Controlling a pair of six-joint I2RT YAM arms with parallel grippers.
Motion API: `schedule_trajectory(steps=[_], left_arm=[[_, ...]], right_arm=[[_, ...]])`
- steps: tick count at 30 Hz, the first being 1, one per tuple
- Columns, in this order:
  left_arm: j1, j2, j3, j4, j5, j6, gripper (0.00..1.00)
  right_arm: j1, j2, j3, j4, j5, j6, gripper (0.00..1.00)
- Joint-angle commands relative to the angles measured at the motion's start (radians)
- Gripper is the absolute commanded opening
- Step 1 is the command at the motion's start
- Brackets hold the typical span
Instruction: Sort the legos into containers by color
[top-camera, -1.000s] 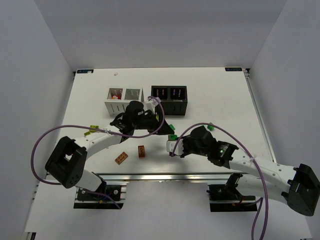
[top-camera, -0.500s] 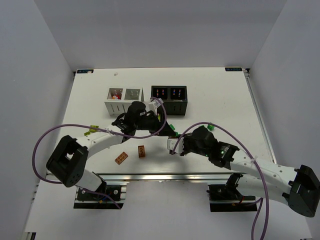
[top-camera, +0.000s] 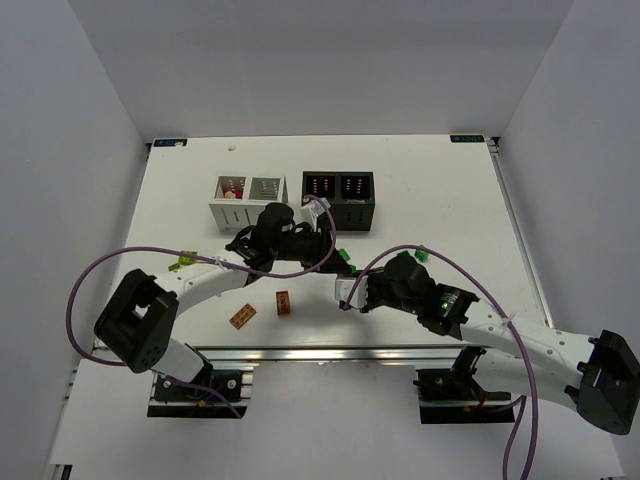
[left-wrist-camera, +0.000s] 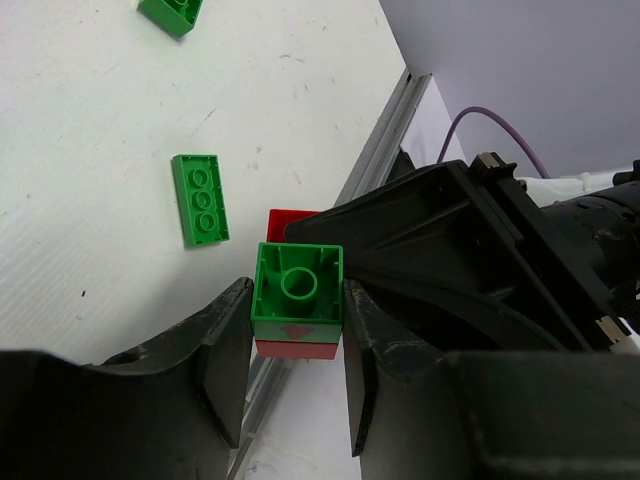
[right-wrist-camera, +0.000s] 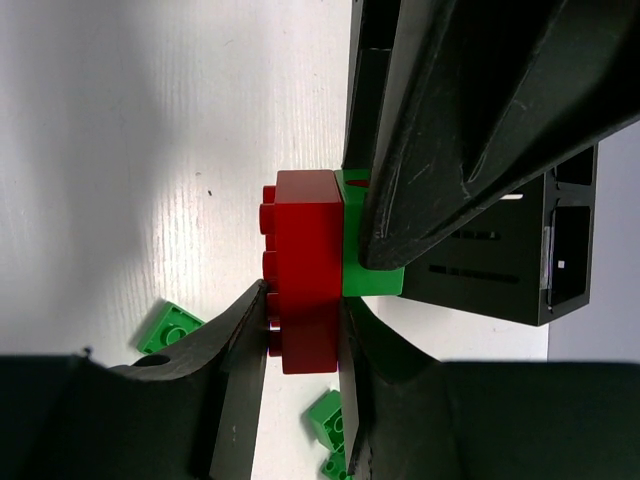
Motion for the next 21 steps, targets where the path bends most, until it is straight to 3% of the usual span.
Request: schedule_trajectory(steps=[1, 8, 15, 21], left_arm=[[0.0, -0.019, 0.037, -0.002, 0.016, 0.024, 0.14], [0.052, -0.042, 0.033, 0.033, 0.025, 0.024, 0.07], [0.227, -0.087, -0.009, 0.156, 0.056, -0.044, 0.05], [0.293, -0.1, 0.005, 0.13, -0.048, -0.015, 0.03]], right_arm=[[0.006, -0.021, -0.003, 0.012, -0.036, -0.002, 0.0], [0.006, -0.053, -0.009, -0.025, -0.113, -0.014, 0.0], [0.006, -0.082, -0.011, -0.062, -0.162, -0.021, 0.0], [0.006, -0.107, -0.017, -0.074, -0.184, -0.024, 0.0]])
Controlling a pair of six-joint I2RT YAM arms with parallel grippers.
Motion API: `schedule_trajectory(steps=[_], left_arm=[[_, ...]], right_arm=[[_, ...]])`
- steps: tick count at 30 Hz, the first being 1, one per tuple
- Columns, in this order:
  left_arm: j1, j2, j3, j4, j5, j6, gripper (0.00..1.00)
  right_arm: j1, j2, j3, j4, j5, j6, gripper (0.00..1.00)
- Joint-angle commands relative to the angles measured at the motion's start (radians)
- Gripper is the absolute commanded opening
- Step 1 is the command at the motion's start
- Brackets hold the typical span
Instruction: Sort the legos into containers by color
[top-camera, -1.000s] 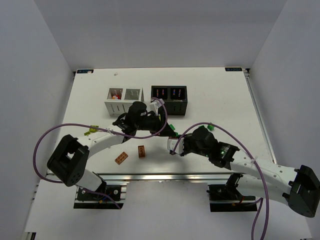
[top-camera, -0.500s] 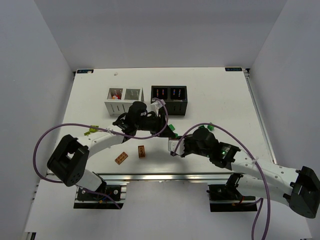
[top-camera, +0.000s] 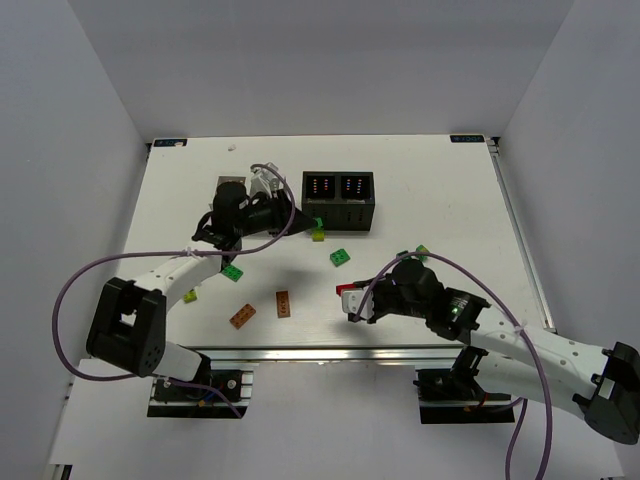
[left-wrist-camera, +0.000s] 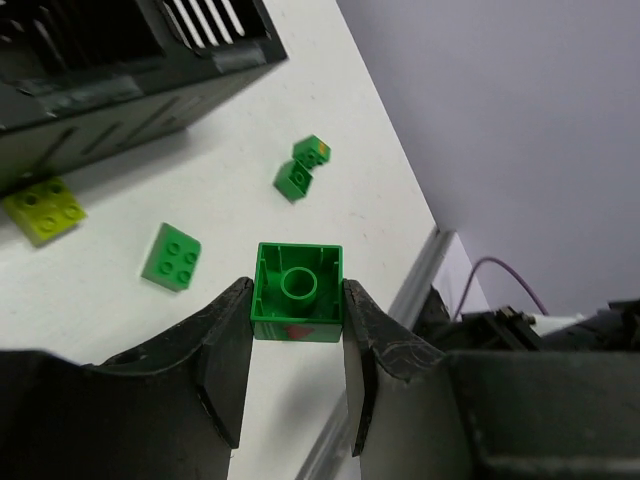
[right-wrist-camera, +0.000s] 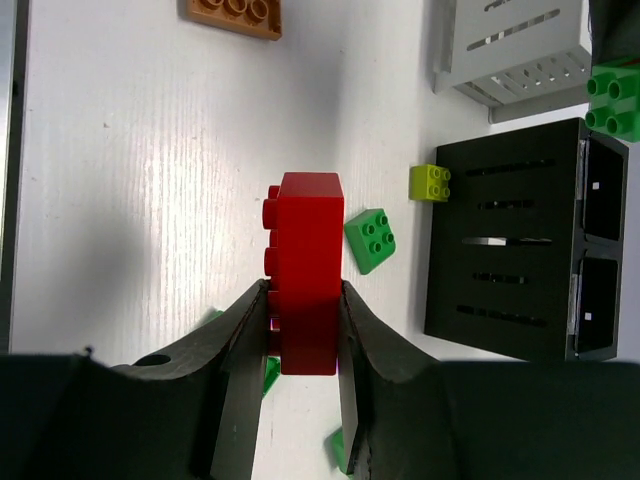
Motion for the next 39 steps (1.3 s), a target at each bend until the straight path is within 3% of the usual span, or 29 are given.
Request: schedule_trajectory(steps=[1, 9, 17, 27, 30, 31, 32, 36, 39], left_arm=[[0.009, -0.057, 0.038, -0.023, -0.102, 0.043, 0.03], [0.015, -0.006, 0.245, -0.313, -0.572, 0.31, 0.06], [0.061, 0.135, 0.4, -0.477, -0.718, 0.382, 0.06], [0.116, 0.221, 0.465, -0.526, -0.72, 0.398, 0.12], [0.118, 0.227, 0.477, -0.544, -0.728, 0.407, 0.32], [0.119, 0.227, 0.48, -0.554, -0.729, 0.411, 0.47], [0.119, 0.227, 0.482, -0.558, -0.729, 0.415, 0.52], [0.119, 0.221, 0.477, -0.561, -0.726, 0.416, 0.64], [0.118, 0.21, 0.479, -0.557, -0.717, 0.405, 0.68]], right_arm=[[0.003, -0.027, -0.003, -0.002, -0.035, -0.011, 0.0], [0.004, -0.049, -0.005, -0.007, -0.049, -0.008, 0.0], [0.004, -0.056, -0.005, -0.01, -0.055, -0.008, 0.0], [0.003, -0.05, -0.007, -0.012, -0.052, -0.008, 0.0], [0.004, -0.052, -0.005, -0.012, -0.052, -0.008, 0.0], [0.004, -0.052, -0.005, -0.012, -0.052, -0.008, 0.0], [0.004, -0.053, -0.005, -0.012, -0.052, -0.008, 0.0], [0.004, -0.055, -0.007, -0.013, -0.054, -0.008, 0.0], [0.003, -0.055, -0.007, -0.012, -0.054, -0.008, 0.0]])
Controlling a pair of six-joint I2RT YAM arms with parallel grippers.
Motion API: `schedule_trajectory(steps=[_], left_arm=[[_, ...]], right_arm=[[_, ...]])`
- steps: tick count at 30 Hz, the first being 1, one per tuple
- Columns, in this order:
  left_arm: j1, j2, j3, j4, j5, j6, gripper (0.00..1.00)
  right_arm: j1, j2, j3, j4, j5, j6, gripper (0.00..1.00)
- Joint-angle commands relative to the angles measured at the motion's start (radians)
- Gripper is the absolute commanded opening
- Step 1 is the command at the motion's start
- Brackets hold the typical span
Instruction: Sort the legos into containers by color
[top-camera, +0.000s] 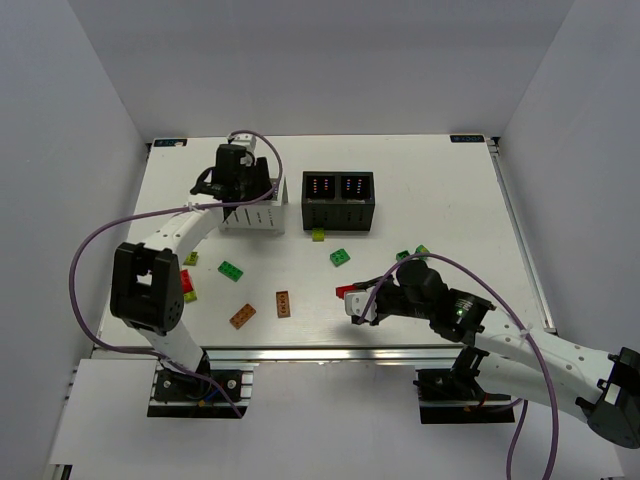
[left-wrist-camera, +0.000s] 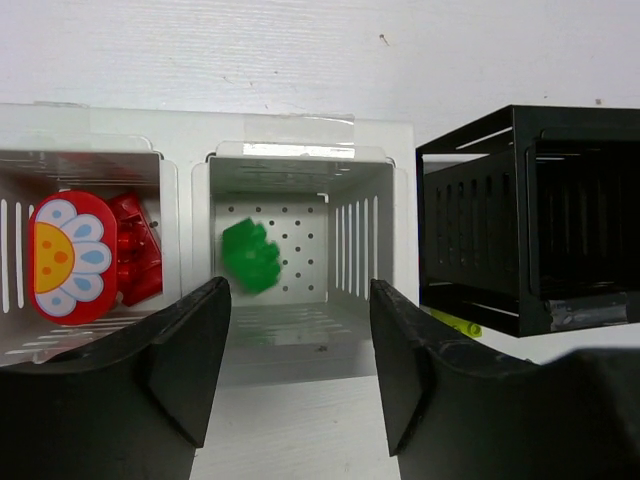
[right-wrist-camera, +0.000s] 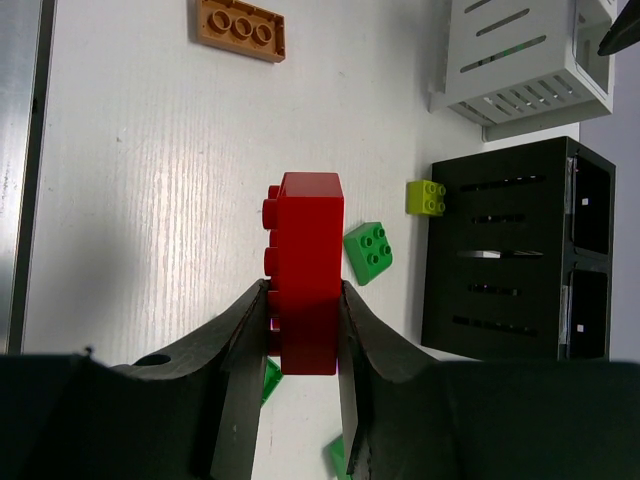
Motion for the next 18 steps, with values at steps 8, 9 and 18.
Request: schedule_trajectory(steps=[8, 9, 18], left_arm=[[0.003, -0.26, -0.067, 0.105, 0.195, -0.07, 0.61], [0.003, -0.295, -0.143, 0.14, 0.241, -0.096, 0.61], [-0.098, -0.419, -0.49, 0.676, 0.712, -0.325, 0.67]], right_arm=[[0.004, -0.016, -0.005, 0.047, 0.037, 0.02, 0.0], [0.004, -0.015, -0.005, 0.057, 0.048, 0.028, 0.0], [-0.068, 0.002, 0.03, 0.145, 0.025, 0.244, 0.0]])
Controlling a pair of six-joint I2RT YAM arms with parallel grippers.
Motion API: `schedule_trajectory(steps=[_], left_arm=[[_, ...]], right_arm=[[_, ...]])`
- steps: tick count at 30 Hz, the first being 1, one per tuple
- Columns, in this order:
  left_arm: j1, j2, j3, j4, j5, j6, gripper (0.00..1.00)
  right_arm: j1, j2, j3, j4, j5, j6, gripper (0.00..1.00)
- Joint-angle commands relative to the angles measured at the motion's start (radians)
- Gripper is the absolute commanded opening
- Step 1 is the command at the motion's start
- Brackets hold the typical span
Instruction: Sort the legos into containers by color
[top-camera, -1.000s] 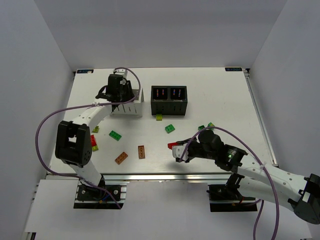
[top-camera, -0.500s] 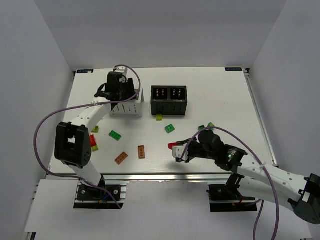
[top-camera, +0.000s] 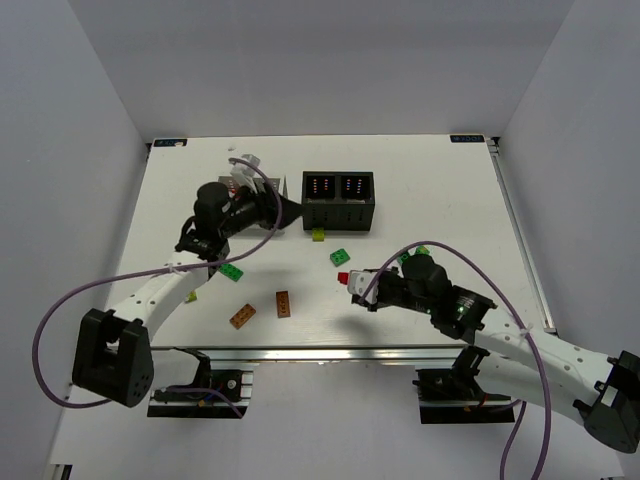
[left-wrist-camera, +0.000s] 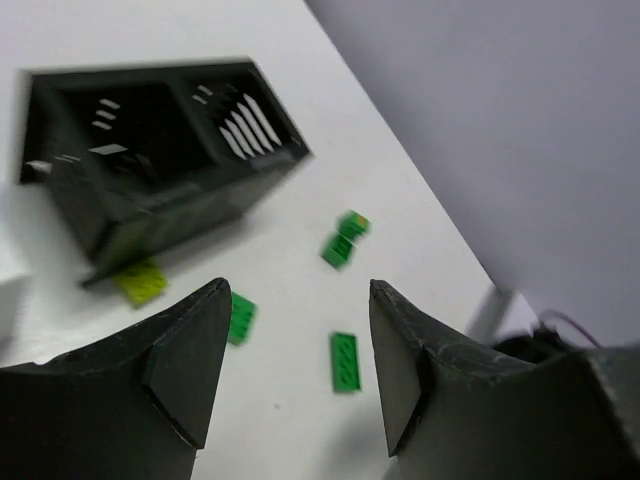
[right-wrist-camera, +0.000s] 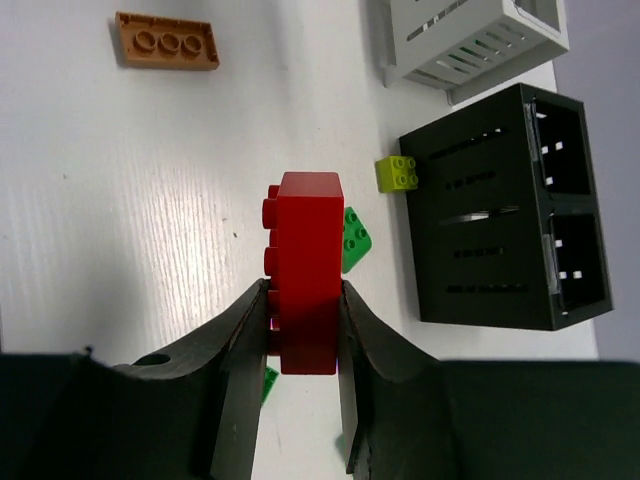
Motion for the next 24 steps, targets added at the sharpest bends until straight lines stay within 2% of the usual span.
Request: schedule_trajectory(steps=[1, 5, 9, 16, 24], left_arm=[[-0.058, 0.013, -0.065, 0.206, 0.205, -0.054, 0.67], [-0.126, -0.044, -0.116, 0.212, 0.233, 0.027, 0.68], [-0.184, -0.141, -0.165, 0.238, 0.222, 0.121, 0.68], [-0.201, -0.208, -0.222, 0.344, 0.221, 0.13, 0.69], [-0.201, -0.265, -0.24, 0.357, 0.181, 0.147, 0.69]], right_arm=[[-0.063, 0.0, 0.038, 0.059, -0.094, 0.143, 0.0], [-0.124, 0.011, 0.087, 0.027, -0.197, 0.287, 0.0], [-0.173, 0.075, 0.147, 0.004, -0.284, 0.363, 0.0], [-0.347, 0.293, 0.42, -0.137, -0.649, 0.484, 0.0], [-0.371, 0.453, 0.549, -0.104, -1.036, 0.541, 0.0]])
